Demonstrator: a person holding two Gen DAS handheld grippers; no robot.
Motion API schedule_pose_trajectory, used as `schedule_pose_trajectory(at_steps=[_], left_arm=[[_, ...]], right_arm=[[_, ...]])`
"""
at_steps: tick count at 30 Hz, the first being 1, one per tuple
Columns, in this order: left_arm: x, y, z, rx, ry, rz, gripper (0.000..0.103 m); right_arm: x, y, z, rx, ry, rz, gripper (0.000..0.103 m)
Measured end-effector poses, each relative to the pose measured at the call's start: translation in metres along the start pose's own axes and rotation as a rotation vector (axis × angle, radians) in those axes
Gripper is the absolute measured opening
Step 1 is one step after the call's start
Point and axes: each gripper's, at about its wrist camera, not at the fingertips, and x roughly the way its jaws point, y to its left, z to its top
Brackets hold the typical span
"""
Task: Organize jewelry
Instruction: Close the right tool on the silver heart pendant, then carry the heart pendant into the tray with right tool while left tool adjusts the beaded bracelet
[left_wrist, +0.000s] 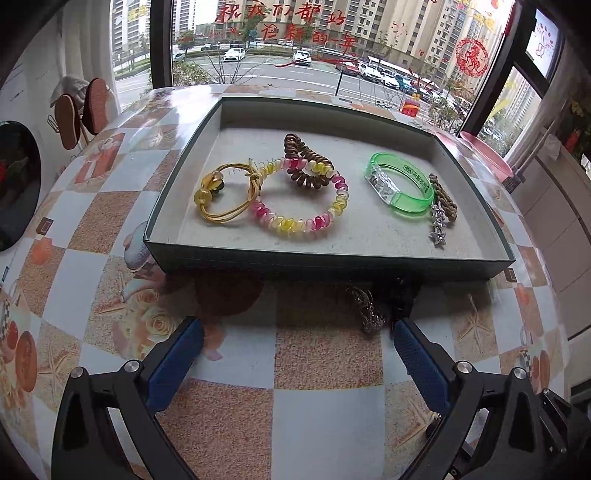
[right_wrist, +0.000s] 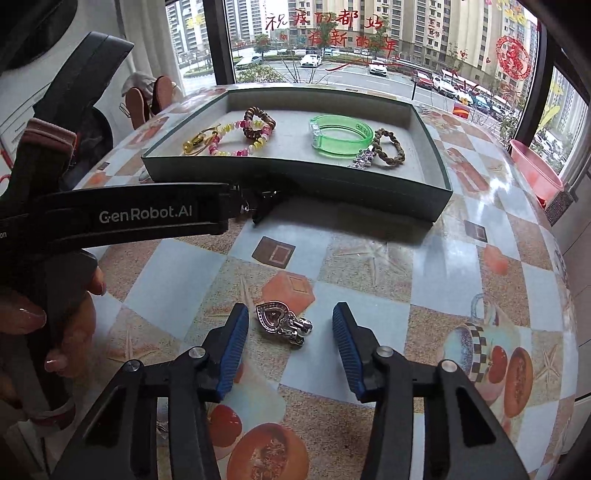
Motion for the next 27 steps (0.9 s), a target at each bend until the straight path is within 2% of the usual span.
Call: schedule_pose_trajectory(at_steps=[2, 4, 6, 9, 11, 14, 16, 18, 19, 20, 27], left_arm=[[0.002, -0.002, 0.0, 0.001, -0.003, 0.013, 0.103], [0.002, -0.005, 0.0, 0.018, -0.011, 0.04, 0.102], [0.003, -0.007, 0.001, 0.021, -0.011, 0.046, 0.101], [0.002, -0.012, 0.0, 0.044, -0.018, 0.071, 0.087], [0.002, -0.015, -0.001, 0.065, -0.021, 0.084, 0.082], [0.002, -0.018, -0.002, 0.086, -0.03, 0.1, 0.069], [0.0, -0.017, -0.003, 0.09, -0.035, 0.094, 0.049], [-0.001, -0.016, -0.002, 0.092, -0.033, 0.081, 0.037], [-0.002, -0.016, -0.002, 0.091, -0.033, 0.069, 0.025], [-0.002, -0.015, -0.002, 0.092, -0.03, 0.057, 0.022], [-0.02, -0.007, -0.01, 0.112, -0.041, -0.007, 0.022]], right_arm=[[0.0, 0.002, 0.0, -0.015, -0.007, -0.01, 0.039], [0.0, 0.002, 0.0, -0.018, -0.011, -0.009, 0.026], [0.0, 0.001, 0.0, -0.011, -0.011, -0.011, 0.021], [-0.001, -0.002, 0.0, 0.001, -0.012, -0.004, 0.019], [-0.001, -0.002, -0.001, 0.001, -0.011, -0.003, 0.019], [-0.002, -0.002, -0.001, 0.008, -0.008, 0.005, 0.019], [-0.003, -0.004, -0.001, 0.017, -0.004, 0.013, 0.019], [-0.005, -0.006, -0.001, 0.026, -0.003, 0.017, 0.019], [-0.007, -0.007, -0.001, 0.031, -0.004, 0.019, 0.019], [-0.008, -0.008, -0.001, 0.036, -0.005, 0.022, 0.019], [-0.019, -0.011, 0.001, 0.054, -0.014, 0.039, 0.019]])
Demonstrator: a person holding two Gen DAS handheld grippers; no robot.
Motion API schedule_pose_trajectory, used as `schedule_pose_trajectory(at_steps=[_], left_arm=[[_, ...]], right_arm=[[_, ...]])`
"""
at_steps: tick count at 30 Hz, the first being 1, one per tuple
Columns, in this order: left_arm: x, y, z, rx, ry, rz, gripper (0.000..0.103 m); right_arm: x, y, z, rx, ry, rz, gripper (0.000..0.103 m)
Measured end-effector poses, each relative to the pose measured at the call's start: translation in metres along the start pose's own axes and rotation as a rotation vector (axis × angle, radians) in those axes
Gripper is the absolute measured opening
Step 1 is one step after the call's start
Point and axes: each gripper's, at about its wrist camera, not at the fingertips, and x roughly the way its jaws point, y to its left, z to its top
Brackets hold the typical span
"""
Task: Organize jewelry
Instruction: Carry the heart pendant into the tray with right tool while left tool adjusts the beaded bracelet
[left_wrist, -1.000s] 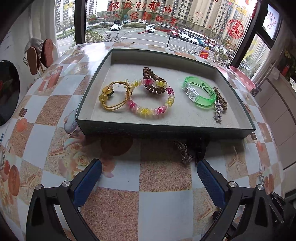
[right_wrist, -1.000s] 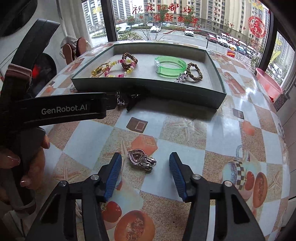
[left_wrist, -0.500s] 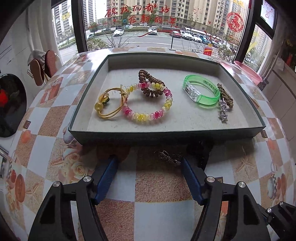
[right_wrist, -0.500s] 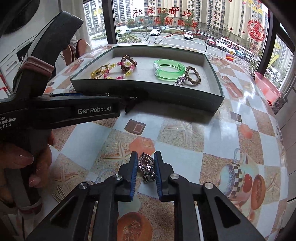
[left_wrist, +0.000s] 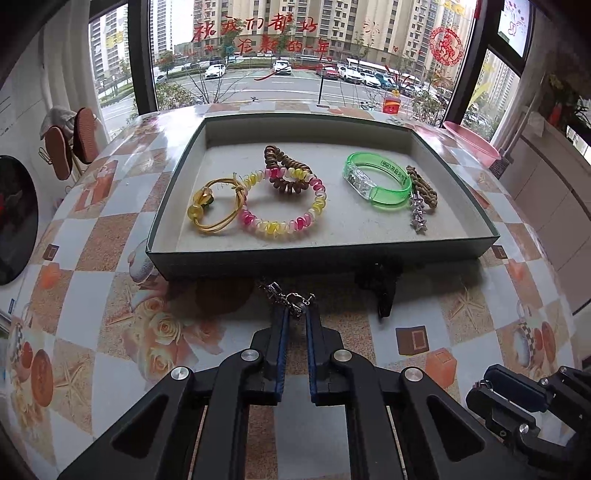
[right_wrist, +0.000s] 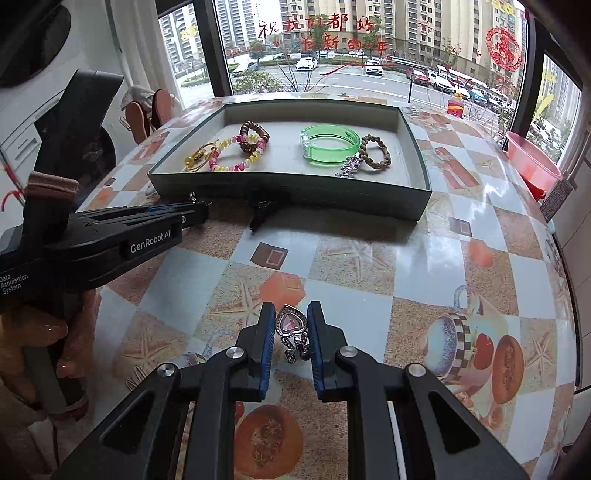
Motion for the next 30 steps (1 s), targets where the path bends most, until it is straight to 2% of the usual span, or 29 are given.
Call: schedule_pose_trajectory(at_steps=[12, 18, 30], left_arm=[[-0.055, 0.005, -0.006, 0.06, -0.078, -0.055, 0.022], [-0.076, 0.012, -0.001, 0.059, -0.115, -0.077, 0.022], [-0.092, 0.022, 0.032, 0.088, -0.165, -0.063, 0.022]], right_arm=[[-0.017, -0.016, 0.002, 0.082, 0.012, 0.06, 0.019], [-0.031, -0.031, 0.011, 0.156, 0.008, 0.095, 0.019], [-0.06, -0.052, 0.062, 0.226, -0.062, 0.132, 0.019]])
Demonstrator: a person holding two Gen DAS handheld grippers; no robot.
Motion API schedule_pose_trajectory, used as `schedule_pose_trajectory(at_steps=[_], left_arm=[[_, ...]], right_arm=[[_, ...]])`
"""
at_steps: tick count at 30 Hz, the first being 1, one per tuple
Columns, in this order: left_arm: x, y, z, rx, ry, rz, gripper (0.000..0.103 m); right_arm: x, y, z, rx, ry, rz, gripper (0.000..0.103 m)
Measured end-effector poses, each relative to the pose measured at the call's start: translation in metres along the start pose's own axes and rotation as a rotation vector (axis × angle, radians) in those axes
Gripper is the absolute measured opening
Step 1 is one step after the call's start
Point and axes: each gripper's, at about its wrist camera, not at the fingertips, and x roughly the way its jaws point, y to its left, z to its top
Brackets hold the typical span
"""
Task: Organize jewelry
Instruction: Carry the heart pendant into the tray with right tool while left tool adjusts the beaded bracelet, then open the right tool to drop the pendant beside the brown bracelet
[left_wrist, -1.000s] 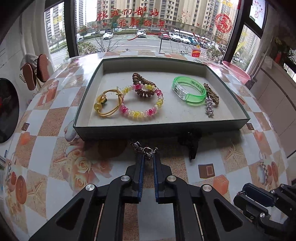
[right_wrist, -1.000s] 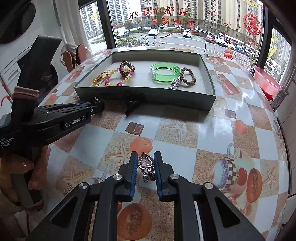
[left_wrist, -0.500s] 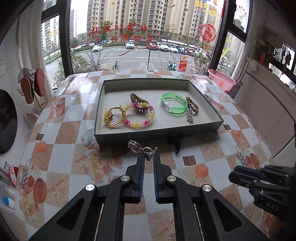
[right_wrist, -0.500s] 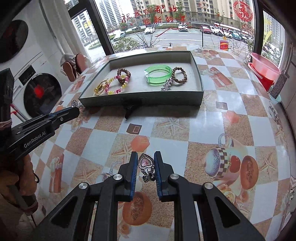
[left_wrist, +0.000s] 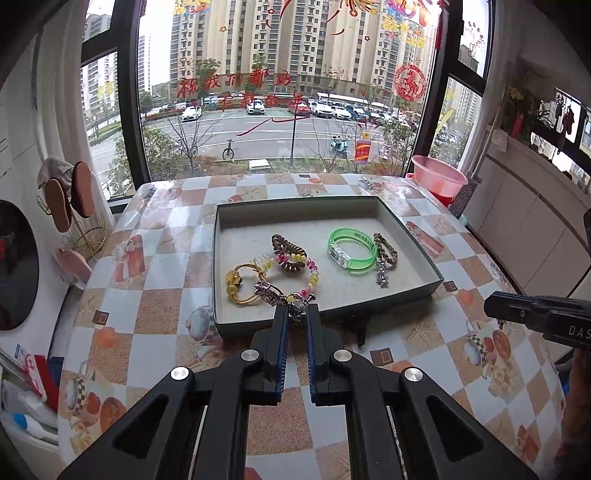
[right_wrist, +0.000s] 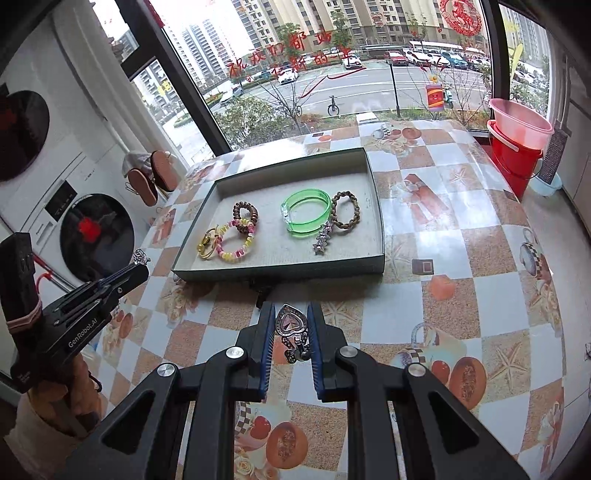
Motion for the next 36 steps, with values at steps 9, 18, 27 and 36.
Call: schedule_pose_trajectory(at_steps=[9, 18, 27, 36], left_arm=[[0.011, 0.009, 0.038, -0.001, -0.029, 0.023, 0.022], [0.059, 0.02, 0.07, -0.026, 0.003, 0.055, 0.022], [0.119, 0.02, 0.057, -0.023, 0.085, 0.082, 0.022], [0.141, 0.018, 0.041, -0.016, 0.124, 0.095, 0.022]], right_arm=[[0.014, -0.012, 0.061, 0.085, -0.017, 0.039, 0.019], [0.058, -0.024, 0.11, 0.123, 0.005, 0.016, 0.019], [0.117, -0.035, 0.108, 0.119, 0.07, -0.039, 0.019], [0.143, -0.049, 0.092, 0.13, 0.104, -0.074, 0.019]])
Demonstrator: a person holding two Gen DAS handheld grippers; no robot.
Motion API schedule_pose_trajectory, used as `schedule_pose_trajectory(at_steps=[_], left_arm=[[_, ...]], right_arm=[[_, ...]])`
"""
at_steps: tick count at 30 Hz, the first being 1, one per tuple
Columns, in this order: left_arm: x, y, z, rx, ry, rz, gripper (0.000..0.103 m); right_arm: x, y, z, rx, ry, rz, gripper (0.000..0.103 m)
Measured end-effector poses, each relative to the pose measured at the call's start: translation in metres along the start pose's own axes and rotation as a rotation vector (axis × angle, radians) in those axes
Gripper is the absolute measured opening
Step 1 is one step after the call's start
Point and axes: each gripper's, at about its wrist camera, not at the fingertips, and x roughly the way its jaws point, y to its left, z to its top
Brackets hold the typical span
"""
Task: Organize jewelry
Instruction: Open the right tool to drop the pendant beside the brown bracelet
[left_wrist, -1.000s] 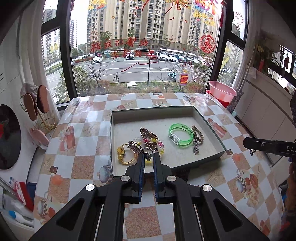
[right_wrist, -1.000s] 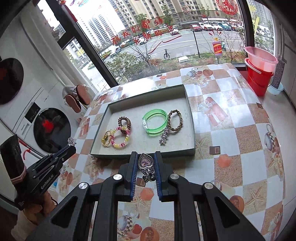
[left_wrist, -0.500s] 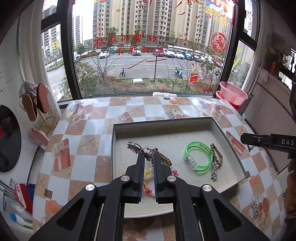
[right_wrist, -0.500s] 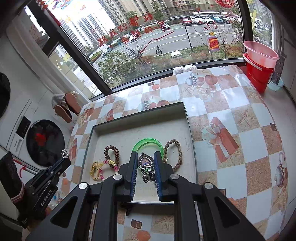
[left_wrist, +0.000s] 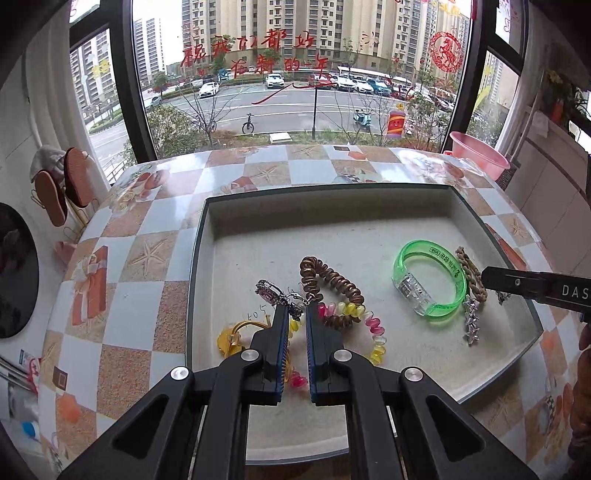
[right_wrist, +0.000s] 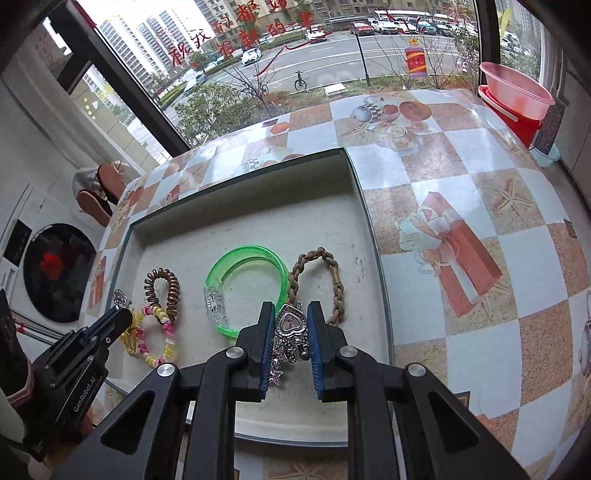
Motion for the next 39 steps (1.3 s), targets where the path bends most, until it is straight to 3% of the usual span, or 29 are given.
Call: schedule_pose_trajectory(at_steps=[20, 23, 27, 39], left_arm=[[0.009, -0.013, -0.013, 0.039, 0.024, 0.068, 0.022], [0.006, -0.014, -0.013, 0.046, 0.018, 0.079, 0.022], [0.001, -0.017, -0.013, 0.055, 0.008, 0.088, 0.022], [-0.026, -0.015, -0.011, 0.04, -0.045, 0.09, 0.022]], right_arm=[[0.008, -0.01, -0.013, 0.035, 0.01, 0.019, 0.02], [0.007, -0.01, -0.013, 0.044, 0.011, 0.042, 0.025], [0.003, -0.008, -0.015, 0.048, -0.003, 0.066, 0.045], [-0.036, 0.001, -0.026, 0.062, -0.063, 0.124, 0.057]])
